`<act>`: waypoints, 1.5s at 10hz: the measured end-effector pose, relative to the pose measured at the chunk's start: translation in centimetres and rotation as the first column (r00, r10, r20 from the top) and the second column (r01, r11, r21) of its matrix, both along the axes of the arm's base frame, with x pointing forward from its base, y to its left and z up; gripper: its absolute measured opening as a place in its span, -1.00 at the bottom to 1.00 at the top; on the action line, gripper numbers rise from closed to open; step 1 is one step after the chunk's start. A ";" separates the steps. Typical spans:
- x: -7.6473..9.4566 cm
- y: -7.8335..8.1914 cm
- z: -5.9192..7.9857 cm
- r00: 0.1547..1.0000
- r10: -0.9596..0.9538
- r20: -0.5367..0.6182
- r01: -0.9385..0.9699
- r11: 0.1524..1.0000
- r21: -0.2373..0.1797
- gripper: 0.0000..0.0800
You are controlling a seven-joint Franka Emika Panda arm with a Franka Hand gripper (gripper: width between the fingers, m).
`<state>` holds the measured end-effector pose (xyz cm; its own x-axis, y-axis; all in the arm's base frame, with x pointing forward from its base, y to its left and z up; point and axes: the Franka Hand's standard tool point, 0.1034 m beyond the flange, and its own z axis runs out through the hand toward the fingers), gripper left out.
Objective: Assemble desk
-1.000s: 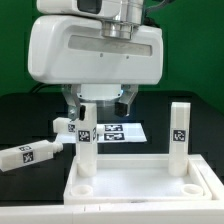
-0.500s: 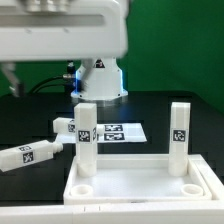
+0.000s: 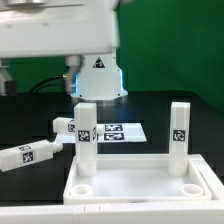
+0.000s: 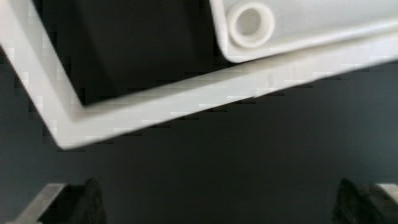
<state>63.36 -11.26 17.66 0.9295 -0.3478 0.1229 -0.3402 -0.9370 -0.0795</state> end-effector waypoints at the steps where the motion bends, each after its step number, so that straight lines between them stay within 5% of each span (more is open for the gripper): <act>1: -0.5 -1.2 -0.7 0.996 -0.084 -0.012 0.084 0.996 0.012 0.62; 3: -3.1 -1.8 -3.7 0.959 -0.277 -0.052 0.281 0.956 0.088 0.62; 6: -3.4 -1.6 -4.2 0.944 -0.324 -0.064 0.328 0.940 0.088 0.62; 8: -5.3 -3.0 -6.4 0.924 -0.366 -0.113 0.378 0.919 0.116 0.62; 10: -8.7 -3.7 -8.1 0.884 -0.326 -0.337 0.399 0.900 0.177 0.62; 12: -10.5 -3.8 -10.2 0.849 -0.313 -0.425 0.419 0.890 0.180 0.62; 15: -11.1 -4.3 -10.0 0.772 -0.227 -0.593 0.438 0.867 0.238 0.62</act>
Offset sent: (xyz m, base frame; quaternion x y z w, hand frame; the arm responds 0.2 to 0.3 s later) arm -0.0326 0.0091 -0.0426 0.0070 0.0263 0.1586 0.9870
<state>52.21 -15.55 7.64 0.6223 -0.5669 -0.5397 -0.7093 -0.7000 -0.0827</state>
